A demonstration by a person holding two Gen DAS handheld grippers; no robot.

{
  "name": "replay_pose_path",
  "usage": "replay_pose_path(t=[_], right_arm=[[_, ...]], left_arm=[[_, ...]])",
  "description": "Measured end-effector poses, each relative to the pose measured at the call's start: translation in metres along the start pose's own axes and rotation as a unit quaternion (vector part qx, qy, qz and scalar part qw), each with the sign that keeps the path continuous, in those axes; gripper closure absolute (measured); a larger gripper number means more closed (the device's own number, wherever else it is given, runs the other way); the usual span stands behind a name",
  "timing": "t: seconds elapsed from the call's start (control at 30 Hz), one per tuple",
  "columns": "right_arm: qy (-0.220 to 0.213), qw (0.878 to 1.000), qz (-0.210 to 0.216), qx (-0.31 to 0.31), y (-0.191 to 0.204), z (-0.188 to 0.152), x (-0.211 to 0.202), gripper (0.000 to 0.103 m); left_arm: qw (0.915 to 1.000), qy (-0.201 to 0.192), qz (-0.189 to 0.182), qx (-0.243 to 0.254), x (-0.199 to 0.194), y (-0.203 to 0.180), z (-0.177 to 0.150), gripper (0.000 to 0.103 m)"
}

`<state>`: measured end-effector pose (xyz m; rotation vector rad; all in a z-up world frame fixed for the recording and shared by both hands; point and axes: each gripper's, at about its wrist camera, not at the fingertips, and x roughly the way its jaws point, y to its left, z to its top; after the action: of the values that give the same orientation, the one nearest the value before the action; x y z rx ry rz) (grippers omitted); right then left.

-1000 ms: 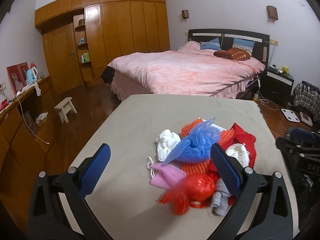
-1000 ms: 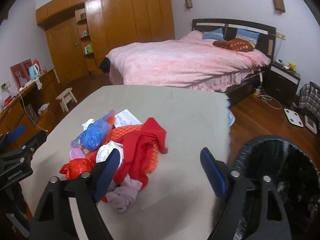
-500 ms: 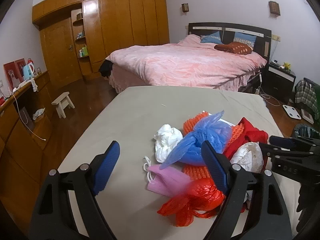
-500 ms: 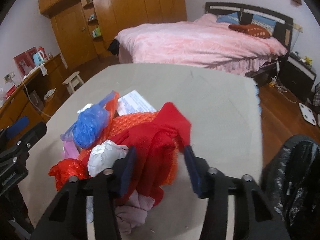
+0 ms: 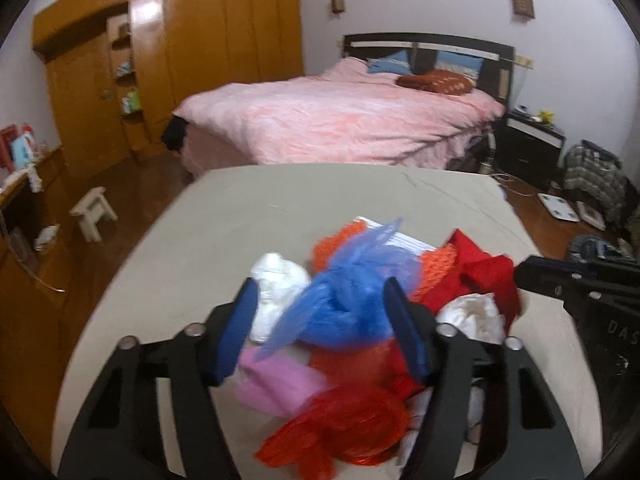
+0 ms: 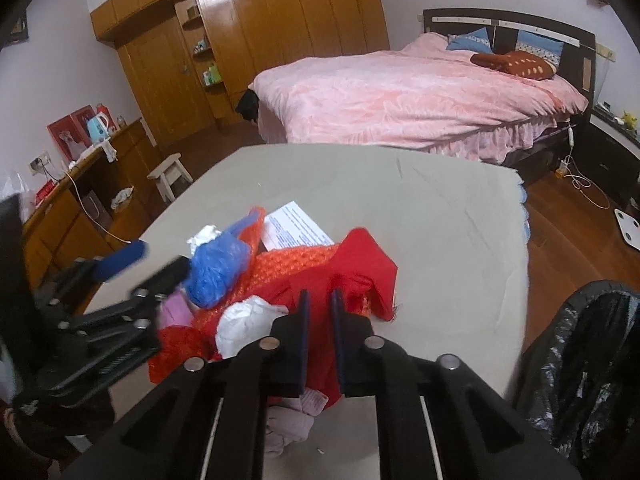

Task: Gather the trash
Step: 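Grasp the blue plastic bag with the left tool while the right tool grasps the red cloth, then lift the blue bag with the left tool while the right tool lifts the red cloth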

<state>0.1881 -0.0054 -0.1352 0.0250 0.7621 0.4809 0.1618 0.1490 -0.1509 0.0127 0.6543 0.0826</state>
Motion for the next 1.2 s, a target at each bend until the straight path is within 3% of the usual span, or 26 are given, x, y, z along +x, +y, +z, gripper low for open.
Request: replay_pose_path(t=[0.1,0.13,0.23,0.37,0.5,0.6,0.77,0.83,0.9,1.2], right_arm=[[-0.004,1.0,0.0,-0.004,-0.001,0.006,-0.002,0.092],[-0.006,1.0,0.0,-0.005,-0.001,0.007,-0.003,0.092],[-0.008,1.0,-0.001,-0.009,0.0,0.009,-0.004,0.092],[-0.005,1.0,-0.007,-0.003,-0.002,0.005,-0.002,0.088],[-0.002,1.0,-0.013,-0.002,-0.004,0.002,0.003,0.066],[0.002,1.0,-0.015,-0.004,-0.003,0.002,0.012,0.057],[0.025,1.0,-0.012,-0.009,0.0,-0.001,0.034,0.052],[0.035,0.999,-0.006,-0.018,0.002,-0.002,0.041,0.063],[0.044,0.999,0.008,-0.023,0.003,-0.001,0.044,0.095],[-0.005,0.999,0.033,-0.02,0.004,0.016,-0.013,0.096]], left_arm=[[0.9995,0.018,-0.027,0.006,0.012,-0.006,0.0,0.071],[0.9987,0.024,-0.044,0.006,0.015,-0.008,-0.001,0.084],[0.9986,0.025,-0.047,0.008,0.018,-0.011,-0.003,0.096],[0.9991,0.01,-0.041,-0.006,0.008,-0.006,-0.003,0.099],[0.9991,-0.013,-0.037,-0.014,-0.013,-0.002,-0.002,0.099],[0.9989,-0.012,-0.041,-0.017,-0.019,0.0,0.0,0.099],[0.9991,-0.005,-0.039,-0.016,-0.019,0.0,-0.004,0.099],[0.9991,-0.001,-0.04,-0.016,-0.019,0.001,-0.004,0.099],[0.9991,-0.002,-0.039,-0.017,-0.02,0.003,-0.003,0.099],[0.9989,-0.026,-0.036,-0.012,-0.044,0.002,0.018,0.099]])
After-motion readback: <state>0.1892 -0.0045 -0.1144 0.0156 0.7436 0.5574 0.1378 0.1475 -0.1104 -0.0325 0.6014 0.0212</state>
